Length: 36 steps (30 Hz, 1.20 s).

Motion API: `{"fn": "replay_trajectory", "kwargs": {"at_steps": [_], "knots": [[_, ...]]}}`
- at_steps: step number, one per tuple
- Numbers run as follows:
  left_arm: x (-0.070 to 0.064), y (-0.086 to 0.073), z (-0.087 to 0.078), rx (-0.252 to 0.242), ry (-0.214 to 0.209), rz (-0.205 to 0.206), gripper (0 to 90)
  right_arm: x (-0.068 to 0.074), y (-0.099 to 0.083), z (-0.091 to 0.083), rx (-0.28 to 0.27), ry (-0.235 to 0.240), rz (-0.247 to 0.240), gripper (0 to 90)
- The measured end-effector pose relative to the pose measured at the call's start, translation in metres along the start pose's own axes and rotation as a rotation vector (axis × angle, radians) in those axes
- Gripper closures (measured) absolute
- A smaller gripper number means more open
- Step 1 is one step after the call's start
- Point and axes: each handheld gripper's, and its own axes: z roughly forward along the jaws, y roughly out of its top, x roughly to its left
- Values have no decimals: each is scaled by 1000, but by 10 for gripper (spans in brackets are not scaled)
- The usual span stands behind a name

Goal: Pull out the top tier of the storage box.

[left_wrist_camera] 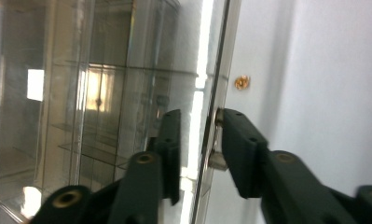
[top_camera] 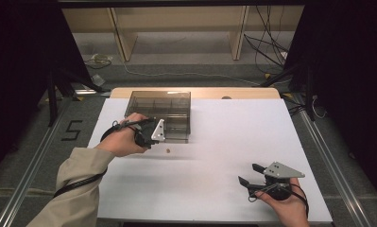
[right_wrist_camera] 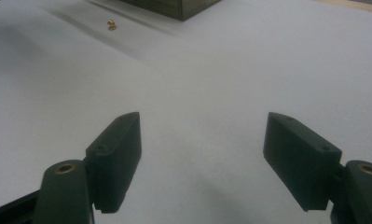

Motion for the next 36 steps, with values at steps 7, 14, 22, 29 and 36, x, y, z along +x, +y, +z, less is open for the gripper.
{"fn": "replay_trajectory", "kwargs": {"at_steps": [7,14,22,29,36], "knots": [[-9,-4,-2,-54,20,-124,452,0,0,0,0,-1,-1,284],[-24,-10,-5,-146,5,-247,325,0,0,0,0,-1,-1,284],[-41,-13,-9,-207,50,-261,290,0,0,0,2,-1,-2,284],[-57,-18,-5,-223,30,-285,272,0,0,0,1,-2,-2,283],[-69,-22,-2,-272,16,-330,273,0,0,0,2,-1,0,283]]}}
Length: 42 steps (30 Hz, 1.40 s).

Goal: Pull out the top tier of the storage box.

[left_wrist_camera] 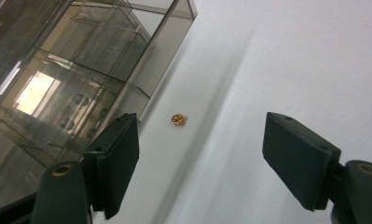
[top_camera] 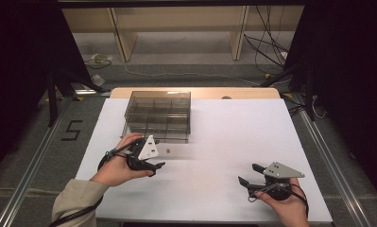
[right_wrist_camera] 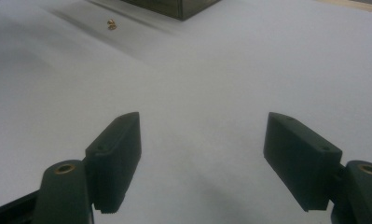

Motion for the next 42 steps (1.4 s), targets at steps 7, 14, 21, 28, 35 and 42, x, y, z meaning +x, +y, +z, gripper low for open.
{"fn": "replay_trajectory", "kwargs": {"at_steps": [7,14,21,28,35,42], "knots": [[-13,-7,7,-10,-5,-10,279,0,0,-1,-3,-1,-2,283],[-18,-13,12,-17,-10,-34,277,0,0,-1,-4,0,-3,283],[-22,-17,18,-14,-3,-53,268,0,1,-1,-5,0,-4,282],[-24,-22,23,-11,0,-68,270,0,1,-1,-6,0,-2,282],[-25,-23,27,-17,7,-80,284,0,1,-1,-7,0,-2,283],[-23,-24,29,-28,32,-106,291,0,1,-1,-8,2,-3,283]]}}
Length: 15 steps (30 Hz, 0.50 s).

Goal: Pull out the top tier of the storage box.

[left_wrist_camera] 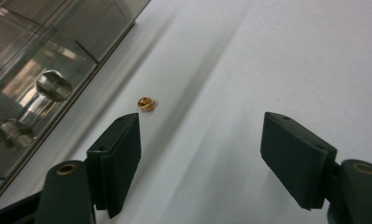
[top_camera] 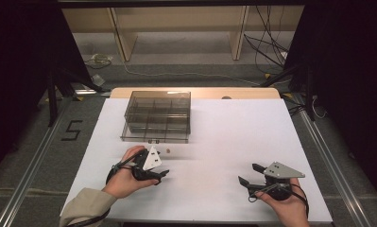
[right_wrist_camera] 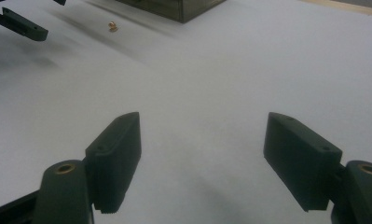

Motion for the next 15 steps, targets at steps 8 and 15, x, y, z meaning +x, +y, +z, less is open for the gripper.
{"fn": "replay_trajectory", "kwargs": {"at_steps": [8,15], "knots": [[1,-1,4,-6,26,-13,314,0,0,0,1,0,-4,282],[3,-2,7,-7,49,-47,339,0,0,0,0,-1,-5,282]]}}
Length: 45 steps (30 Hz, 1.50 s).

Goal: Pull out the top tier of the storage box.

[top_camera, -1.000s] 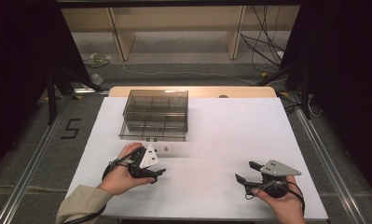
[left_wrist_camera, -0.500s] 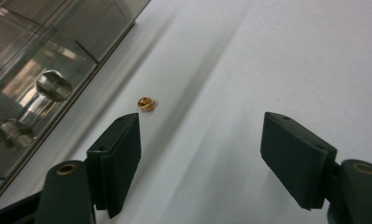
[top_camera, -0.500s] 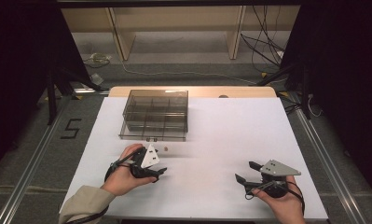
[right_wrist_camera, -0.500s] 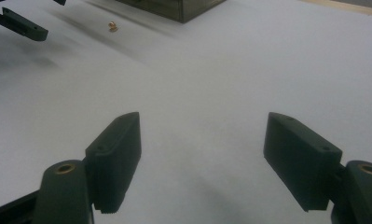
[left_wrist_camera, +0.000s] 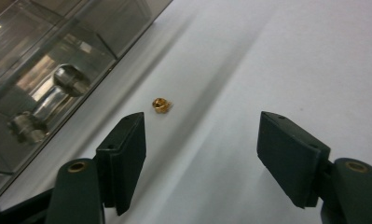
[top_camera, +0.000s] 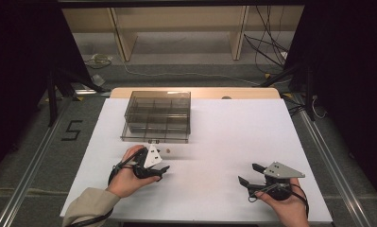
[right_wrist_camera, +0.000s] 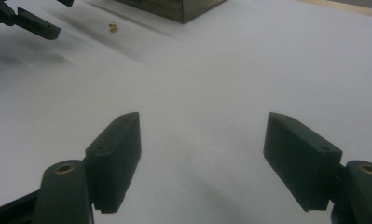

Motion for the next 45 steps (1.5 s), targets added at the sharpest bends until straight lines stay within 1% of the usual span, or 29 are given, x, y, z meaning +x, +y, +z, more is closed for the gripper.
{"fn": "replay_trajectory", "kwargs": {"at_steps": [2,3,4,6,9,10,11,12,17,21,23,24,31,33,34,36,39,40,41,44,45], "knots": [[0,0,1,-6,9,-19,342,0,0,0,0,1,0,282],[1,1,1,2,9,-12,347,0,0,0,0,0,-3,282],[1,1,2,-5,13,-25,348,0,0,0,0,0,-3,283],[0,1,4,-8,20,-37,348,0,0,0,-1,0,-3,283],[-2,1,8,-9,28,-45,348,0,0,0,1,0,0,282],[-3,1,10,-16,30,-58,348,0,0,0,0,0,0,282],[-2,1,11,-11,31,-55,349,0,0,0,0,0,0,283],[-3,1,12,-19,33,-69,352,0,0,0,0,0,-1,283],[-3,3,17,-34,39,-102,358,0,0,0,0,0,0,283],[-4,5,21,-35,47,-107,362,0,0,0,1,-1,-1,283],[-5,6,24,-41,58,-111,368,0,0,0,0,-1,0,283],[-5,7,25,-44,60,-122,368,0,0,0,1,-1,-1,282],[-6,10,33,-34,80,-166,376,0,0,0,-1,0,4,282],[-6,12,34,-28,86,-171,382,0,0,0,-2,0,4,282],[-7,12,36,-33,91,-183,382,0,0,0,-2,0,4,282],[-5,13,36,-31,98,-192,384,0,0,0,-3,1,2,282],[-4,14,38,-37,105,-217,389,0,0,0,0,1,2,282],[-4,15,38,-35,108,-217,389,0,0,0,0,1,2,282],[-4,15,39,-44,112,-231,392,0,0,0,0,1,2,282],[-4,16,40,-36,120,-238,399,0,0,0,-1,2,0,282],[-4,16,40,-33,122,-247,403,0,0,0,-1,2,-1,283]]}}
